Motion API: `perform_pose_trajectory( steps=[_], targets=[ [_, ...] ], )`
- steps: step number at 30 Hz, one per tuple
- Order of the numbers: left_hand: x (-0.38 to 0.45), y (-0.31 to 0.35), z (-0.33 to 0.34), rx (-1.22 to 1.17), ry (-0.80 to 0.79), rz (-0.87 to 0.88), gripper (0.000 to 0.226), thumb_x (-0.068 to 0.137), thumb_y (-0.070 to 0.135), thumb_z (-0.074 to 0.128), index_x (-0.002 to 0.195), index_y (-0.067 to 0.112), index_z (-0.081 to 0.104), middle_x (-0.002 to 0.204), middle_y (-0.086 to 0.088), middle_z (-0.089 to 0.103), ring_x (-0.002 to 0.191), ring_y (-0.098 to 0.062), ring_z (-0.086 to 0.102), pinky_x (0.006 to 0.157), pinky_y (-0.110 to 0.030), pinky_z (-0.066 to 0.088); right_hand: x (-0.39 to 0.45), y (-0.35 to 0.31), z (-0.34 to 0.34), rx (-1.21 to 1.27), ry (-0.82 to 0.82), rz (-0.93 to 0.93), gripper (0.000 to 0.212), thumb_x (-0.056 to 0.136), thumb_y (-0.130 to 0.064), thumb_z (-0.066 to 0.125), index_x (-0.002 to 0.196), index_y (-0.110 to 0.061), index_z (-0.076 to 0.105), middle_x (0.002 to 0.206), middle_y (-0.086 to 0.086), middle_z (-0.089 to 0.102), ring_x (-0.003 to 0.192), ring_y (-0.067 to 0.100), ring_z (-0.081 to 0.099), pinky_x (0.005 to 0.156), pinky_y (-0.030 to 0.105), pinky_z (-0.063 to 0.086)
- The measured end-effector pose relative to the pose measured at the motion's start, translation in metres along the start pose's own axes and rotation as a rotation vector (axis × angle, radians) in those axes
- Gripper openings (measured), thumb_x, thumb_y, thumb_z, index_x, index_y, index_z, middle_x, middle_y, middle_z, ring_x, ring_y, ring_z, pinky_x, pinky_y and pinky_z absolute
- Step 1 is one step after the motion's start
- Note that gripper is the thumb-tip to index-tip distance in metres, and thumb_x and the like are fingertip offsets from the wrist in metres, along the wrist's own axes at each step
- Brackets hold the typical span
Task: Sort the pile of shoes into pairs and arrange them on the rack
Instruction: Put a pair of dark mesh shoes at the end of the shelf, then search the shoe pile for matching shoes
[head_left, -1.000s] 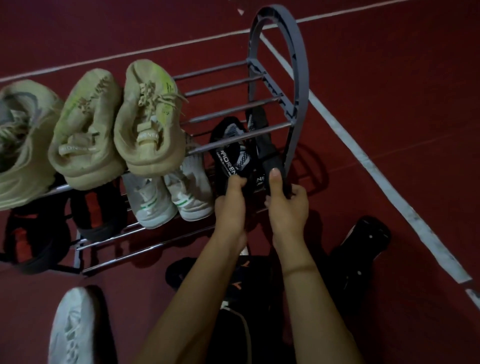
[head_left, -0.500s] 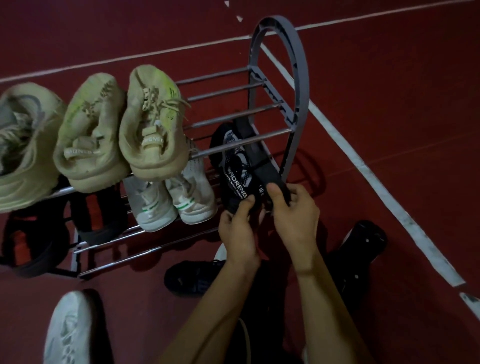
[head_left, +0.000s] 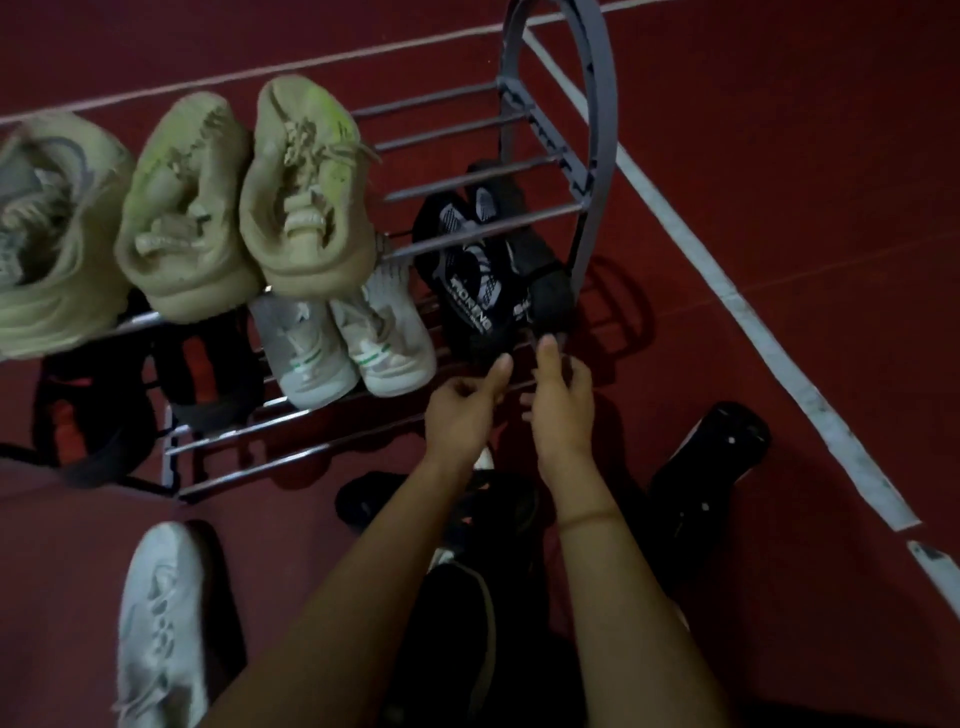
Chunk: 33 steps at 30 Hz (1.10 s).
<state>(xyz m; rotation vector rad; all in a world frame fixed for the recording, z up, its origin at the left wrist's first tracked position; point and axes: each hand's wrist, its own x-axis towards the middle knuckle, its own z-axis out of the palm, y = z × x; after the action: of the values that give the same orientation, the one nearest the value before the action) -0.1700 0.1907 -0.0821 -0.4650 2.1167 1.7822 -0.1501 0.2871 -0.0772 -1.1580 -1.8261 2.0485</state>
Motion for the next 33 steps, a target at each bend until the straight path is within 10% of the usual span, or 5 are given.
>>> perform_pose_trajectory(
  steps=[6,12,16,24,33],
  targets=[
    [-0.049,-0.105,-0.056,0.517,0.206,0.021,0.065,0.076,0.069,0.068,0.114,0.017,0.061,0.111,-0.001,0.069,0.106,-0.023,0.066,0.094,-0.041,0.055,-0.040,0.110,-0.037,-0.688,0.131,0.189,0.070,0.089,-0.065,0.047,0.138,-0.015,0.051,0.143,0.014,0.047,0.132,0.035,0.037,0.109,0.046,0.030],
    [-0.095,-0.132,-0.066,0.504,0.268,-0.030,0.088,0.078,0.061,0.076,0.142,0.011,0.044,0.138,-0.014,0.050,0.131,-0.035,0.048,0.107,-0.052,0.044,-0.066,0.128,-0.043,-0.354,0.033,0.368,0.089,0.088,-0.077,0.037,0.140,-0.006,0.052,0.142,0.017,0.054,0.132,0.037,0.048,0.109,0.043,0.038],
    [-0.101,-0.130,-0.076,0.304,0.219,-0.261,0.108,0.065,0.075,0.074,0.141,0.005,0.044,0.141,-0.017,0.053,0.130,-0.039,0.054,0.108,-0.052,0.047,-0.077,0.113,-0.024,-0.625,0.074,0.041,0.049,0.095,-0.049,0.048,0.106,-0.007,0.071,0.115,0.016,0.070,0.105,0.037,0.065,0.089,0.039,0.052],
    [-0.102,-0.079,-0.120,0.698,0.255,0.353,0.121,0.064,0.050,0.084,0.162,0.020,0.019,0.168,-0.006,0.024,0.157,-0.029,0.015,0.127,-0.053,0.016,-0.089,0.022,-0.015,-0.494,-0.335,-0.600,0.035,0.092,-0.039,0.066,0.071,-0.012,0.057,0.069,-0.002,0.057,0.066,0.013,0.056,0.058,0.028,0.039],
    [-0.119,-0.065,-0.127,0.551,-0.029,0.180,0.051,0.074,0.056,0.079,0.115,0.028,0.068,0.111,0.002,0.077,0.099,-0.021,0.072,0.085,-0.036,0.056,-0.083,0.021,-0.036,0.072,-0.178,0.085,0.040,0.100,-0.042,0.050,0.109,-0.008,0.070,0.108,0.008,0.072,0.085,0.016,0.064,0.073,0.031,0.053]
  ],
)
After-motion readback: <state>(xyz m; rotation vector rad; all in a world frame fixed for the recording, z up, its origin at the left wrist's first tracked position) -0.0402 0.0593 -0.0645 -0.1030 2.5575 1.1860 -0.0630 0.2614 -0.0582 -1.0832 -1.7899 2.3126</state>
